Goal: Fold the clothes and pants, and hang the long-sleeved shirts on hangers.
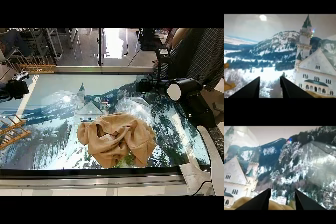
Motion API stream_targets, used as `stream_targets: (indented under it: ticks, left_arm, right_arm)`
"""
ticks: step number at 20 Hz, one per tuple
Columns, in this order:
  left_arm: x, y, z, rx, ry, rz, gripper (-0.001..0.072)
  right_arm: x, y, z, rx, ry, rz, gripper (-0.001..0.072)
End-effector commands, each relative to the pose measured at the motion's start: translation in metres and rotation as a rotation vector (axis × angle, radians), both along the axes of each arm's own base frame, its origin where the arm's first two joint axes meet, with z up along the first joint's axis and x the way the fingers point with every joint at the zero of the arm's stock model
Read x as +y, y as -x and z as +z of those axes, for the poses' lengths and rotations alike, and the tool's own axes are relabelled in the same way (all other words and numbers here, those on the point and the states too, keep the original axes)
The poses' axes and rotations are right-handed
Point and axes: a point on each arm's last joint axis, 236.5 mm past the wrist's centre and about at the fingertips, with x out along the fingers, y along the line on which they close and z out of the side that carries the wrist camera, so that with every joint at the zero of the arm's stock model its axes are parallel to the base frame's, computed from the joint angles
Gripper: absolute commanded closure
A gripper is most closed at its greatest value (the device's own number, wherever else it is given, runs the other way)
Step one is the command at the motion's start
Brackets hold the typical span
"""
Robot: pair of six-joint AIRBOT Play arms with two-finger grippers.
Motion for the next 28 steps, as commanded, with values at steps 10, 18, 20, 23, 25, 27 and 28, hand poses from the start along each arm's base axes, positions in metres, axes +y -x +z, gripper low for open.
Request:
stream_targets:
  ticks: [10,18,20,23,25,27,28]
  left_arm:
    - [0.0,0.0,0.001,-0.002,0.0,0.0,0.0442]
    - [-0.041,-0.005,-0.015,0.035,0.181,-0.074,0.0449]
    - [-0.115,0.01,-0.044,0.191,0.257,-0.415,0.0008]
    - [-0.212,0.035,-0.073,0.353,0.441,-0.799,0.0004]
    - [-0.232,0.03,-0.122,0.464,0.359,-0.86,0.0004]
    - [-0.24,0.023,-0.179,0.577,0.211,-0.909,0.0004]
    - [-0.241,0.02,-0.207,0.627,0.136,-0.927,0.0003]
  right_arm:
    - [0.0,0.0,0.0,0.001,0.0,0.001,0.0361]
    - [0.021,0.014,-0.007,0.078,-0.108,0.026,0.0364]
    - [0.025,0.032,-0.024,0.18,-0.098,0.059,0.0344]
    - [0.047,0.096,-0.064,0.477,-0.107,0.203,0.0172]
    - [0.071,0.153,-0.089,0.723,-0.194,0.301,0.0173]
    - [0.094,0.192,-0.109,0.898,-0.304,0.345,0.0172]
    - [0.101,0.204,-0.123,0.958,-0.326,0.322,0.0171]
